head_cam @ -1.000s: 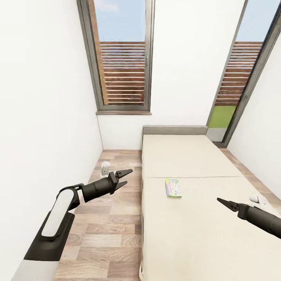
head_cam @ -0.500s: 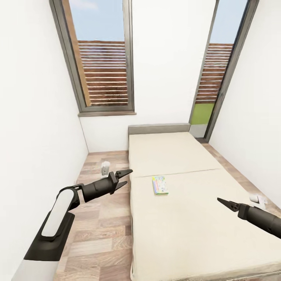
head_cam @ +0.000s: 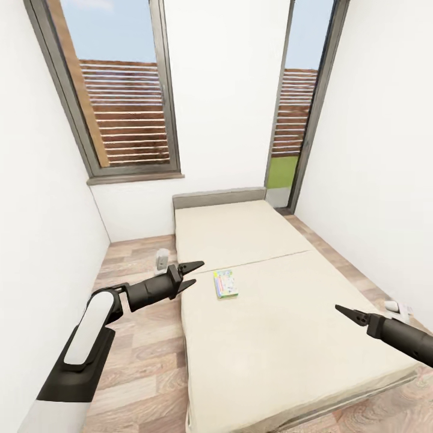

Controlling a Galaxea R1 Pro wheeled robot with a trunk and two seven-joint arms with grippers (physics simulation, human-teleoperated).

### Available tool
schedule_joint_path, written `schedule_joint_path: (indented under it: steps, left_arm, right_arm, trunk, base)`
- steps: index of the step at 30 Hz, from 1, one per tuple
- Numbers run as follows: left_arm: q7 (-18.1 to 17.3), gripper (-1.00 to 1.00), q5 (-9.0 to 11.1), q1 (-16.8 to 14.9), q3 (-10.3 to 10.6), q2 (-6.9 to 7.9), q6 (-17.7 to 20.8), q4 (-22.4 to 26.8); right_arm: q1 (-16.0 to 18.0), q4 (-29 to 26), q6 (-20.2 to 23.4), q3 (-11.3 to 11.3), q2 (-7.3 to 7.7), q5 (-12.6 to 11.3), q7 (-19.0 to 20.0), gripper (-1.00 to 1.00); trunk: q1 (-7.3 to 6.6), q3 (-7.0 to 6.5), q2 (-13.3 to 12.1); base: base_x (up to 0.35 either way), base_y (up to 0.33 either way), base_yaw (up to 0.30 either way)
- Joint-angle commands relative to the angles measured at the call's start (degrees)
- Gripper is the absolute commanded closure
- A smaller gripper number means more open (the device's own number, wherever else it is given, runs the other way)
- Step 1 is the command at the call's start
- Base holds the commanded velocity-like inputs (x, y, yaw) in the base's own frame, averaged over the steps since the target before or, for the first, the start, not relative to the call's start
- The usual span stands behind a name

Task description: Put all the toys in the child's room - the three board games (two on the bed and one on the table), the two jigsaw puzzles on the table, and the tennis ball on the table - inside the toy box on the table in the child's room.

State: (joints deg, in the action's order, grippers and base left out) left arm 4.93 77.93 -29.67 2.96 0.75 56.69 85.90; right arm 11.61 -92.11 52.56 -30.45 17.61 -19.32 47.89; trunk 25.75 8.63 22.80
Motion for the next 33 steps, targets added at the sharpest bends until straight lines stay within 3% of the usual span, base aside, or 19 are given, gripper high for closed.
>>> schedule_joint_path:
  steps: [1,19,33]
  left_arm:
    - [0.5,-1.00,0.6,0.0,0.0,0.04,0.1,0.1]
    - [0.5,-1.00,0.6,-0.1,0.0,0.04,0.1,0.1]
    - [0.5,-1.00,0.6,-0.1,0.0,0.04,0.0,0.1]
  right_arm:
    - [0.1,0.0,0.3,-0.1,0.01,0.1,0.2,-1.00]
    - [0.1,0.0,0.3,-0.2,0.03,0.1,0.2,-1.00]
    - [0.0,0.8,-0.3,-0.3,-0.06,0.0,0.2,-1.00]
  trunk:
    - [0.03,0.12,0.1]
    - [0.03,0.13,0.1]
    - [0.03,0.16,0.1]
  base:
    - [0.000,0.000,-0.283]
    - [0.000,0.000,-0.277]
    - [0.000,0.000,-0.062]
